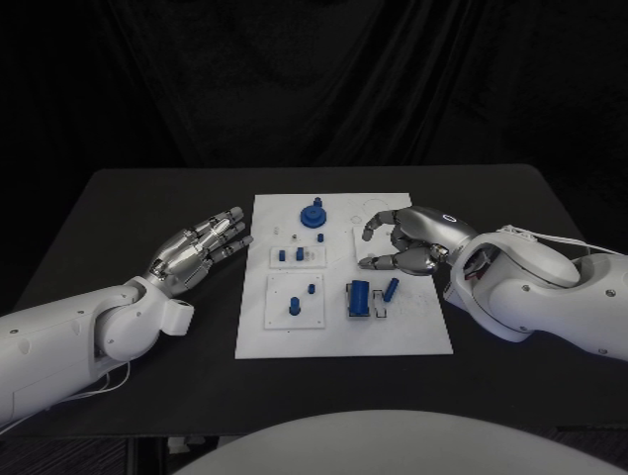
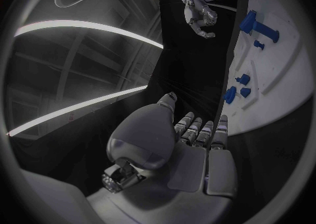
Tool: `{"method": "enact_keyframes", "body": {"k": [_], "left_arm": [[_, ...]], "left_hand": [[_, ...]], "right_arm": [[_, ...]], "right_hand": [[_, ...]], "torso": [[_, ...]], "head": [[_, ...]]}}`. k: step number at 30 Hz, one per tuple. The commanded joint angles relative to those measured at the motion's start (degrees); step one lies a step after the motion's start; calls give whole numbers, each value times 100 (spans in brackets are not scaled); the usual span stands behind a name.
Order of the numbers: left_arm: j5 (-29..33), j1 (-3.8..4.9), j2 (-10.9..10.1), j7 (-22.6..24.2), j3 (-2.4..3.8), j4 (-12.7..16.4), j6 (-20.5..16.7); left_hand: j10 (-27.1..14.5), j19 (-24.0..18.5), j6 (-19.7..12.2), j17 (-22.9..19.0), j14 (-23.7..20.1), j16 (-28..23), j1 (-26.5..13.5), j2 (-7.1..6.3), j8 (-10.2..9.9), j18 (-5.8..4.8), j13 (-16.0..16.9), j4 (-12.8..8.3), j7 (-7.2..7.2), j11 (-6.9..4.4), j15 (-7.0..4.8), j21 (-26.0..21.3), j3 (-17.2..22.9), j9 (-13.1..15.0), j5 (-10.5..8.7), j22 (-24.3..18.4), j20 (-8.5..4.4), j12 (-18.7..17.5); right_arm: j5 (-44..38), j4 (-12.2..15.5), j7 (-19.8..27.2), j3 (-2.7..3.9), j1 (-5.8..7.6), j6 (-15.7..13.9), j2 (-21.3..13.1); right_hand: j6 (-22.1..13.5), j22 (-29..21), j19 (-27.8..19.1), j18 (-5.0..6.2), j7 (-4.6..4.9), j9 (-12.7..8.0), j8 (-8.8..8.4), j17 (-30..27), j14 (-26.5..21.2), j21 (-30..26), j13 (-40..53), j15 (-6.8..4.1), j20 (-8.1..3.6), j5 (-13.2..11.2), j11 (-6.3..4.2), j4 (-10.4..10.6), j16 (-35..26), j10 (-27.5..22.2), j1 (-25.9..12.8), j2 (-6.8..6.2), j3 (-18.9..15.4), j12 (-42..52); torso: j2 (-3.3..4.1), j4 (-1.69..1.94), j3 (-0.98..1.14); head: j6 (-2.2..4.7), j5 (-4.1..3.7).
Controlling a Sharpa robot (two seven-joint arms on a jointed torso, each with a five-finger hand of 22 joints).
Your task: Assemble the parts on the task board
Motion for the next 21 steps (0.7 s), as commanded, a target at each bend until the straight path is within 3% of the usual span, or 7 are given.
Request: {"method": "enact_keyframes", "body": {"k": [1, 3, 4, 5, 8, 18, 21], "left_arm": [[29, -12, 2, 104, 6, 12, 52], [29, -13, 4, 105, 6, 13, 55], [29, -14, 3, 107, 6, 14, 58], [29, -15, 1, 110, 6, 15, 62], [29, -17, -2, 110, 6, 17, 62], [29, -21, -25, 108, 6, 35, 64], [29, -22, -29, 108, 6, 39, 66]], "left_hand": [[31, 15, 24, 9, 2, 21, -17, -21, 31, 93, 9, -8, 70, 18, 28, 29, 39, 8, 21, 1, 34, 27], [31, 15, 24, 9, 2, 21, -17, -21, 31, 93, 9, -8, 70, 18, 28, 29, 39, 8, 21, 1, 34, 27], [31, 15, 24, 9, 2, 21, -17, -21, 31, 93, 9, -8, 70, 18, 28, 29, 39, 8, 21, 1, 34, 27], [31, 15, 24, 9, 2, 21, -17, -21, 31, 93, 9, -8, 70, 18, 28, 29, 39, 8, 21, 1, 34, 27], [31, 15, 24, 9, 2, 21, -17, -21, 31, 93, 9, -8, 70, 18, 28, 29, 39, 8, 21, 1, 34, 27], [36, 14, 18, 10, 4, 22, -18, -22, 29, 94, 11, -13, 69, 25, 28, 29, 45, 7, 23, -2, 35, 34], [38, 13, 16, 10, 4, 22, -19, -22, 29, 94, 11, -15, 69, 27, 28, 28, 48, 6, 23, -5, 36, 36]], "right_arm": [[-1376, 90, -226, -2, -110, 125, -46], [-1586, 108, -397, -3, -164, 242, -55], [-1662, 114, -478, -3, -194, 293, -58], [-1739, 121, -576, -4, -239, 346, -62], [-1866, 129, -777, -4, -356, 391, -74], [-2085, 59, -1201, -3, -619, 430, 23], [-2103, 35, -1273, -3, -688, 411, 56]], "right_hand": [[-493, 1064, -9, -17, 26, -140, -86, 544, 304, -54, 1361, 45, 48, -207, 74, -1, -38, 465, 119, -157, 59, -41], [-720, 1058, -28, -13, 56, -159, 38, 532, 294, -68, 1372, 68, 66, -285, 100, 149, -46, 475, 79, -382, 269, -30], [-947, 1050, -50, -5, 83, -174, 300, 515, 284, -83, 1382, 99, 90, -413, 131, 282, -54, 485, -88, -718, 718, -18], [-1038, 1038, -70, 2, 110, -198, 402, 492, 274, -119, 1396, 108, 105, -540, 149, 288, -70, 498, -305, -904, 856, -4], [-1168, 1019, -105, 15, 149, -233, 613, 458, 259, -179, 1396, 135, 133, -747, 180, 301, -93, 498, -582, -1179, 1003, -3], [-1155, 1019, -100, 16, 180, -146, 1272, 469, 269, -164, 1486, 167, 166, -1127, 219, 310, -78, 598, -1069, -1344, 937, 87], [-1176, 1017, -100, 17, 178, -130, 1372, 467, 270, -166, 1486, 167, 169, -1148, 218, 311, -79, 598, -1110, -1357, 928, 87]], "torso": [[4, 7, 5], [7, 9, 4], [9, 10, 5], [10, 9, 5], [16, 7, 5], [16, -12, -3], [11, -12, -3]], "head": [[-1, -20], [-1, -32], [-1, -38], [-1, -40], [-1, -39], [-1, -10], [-1, -6]]}}
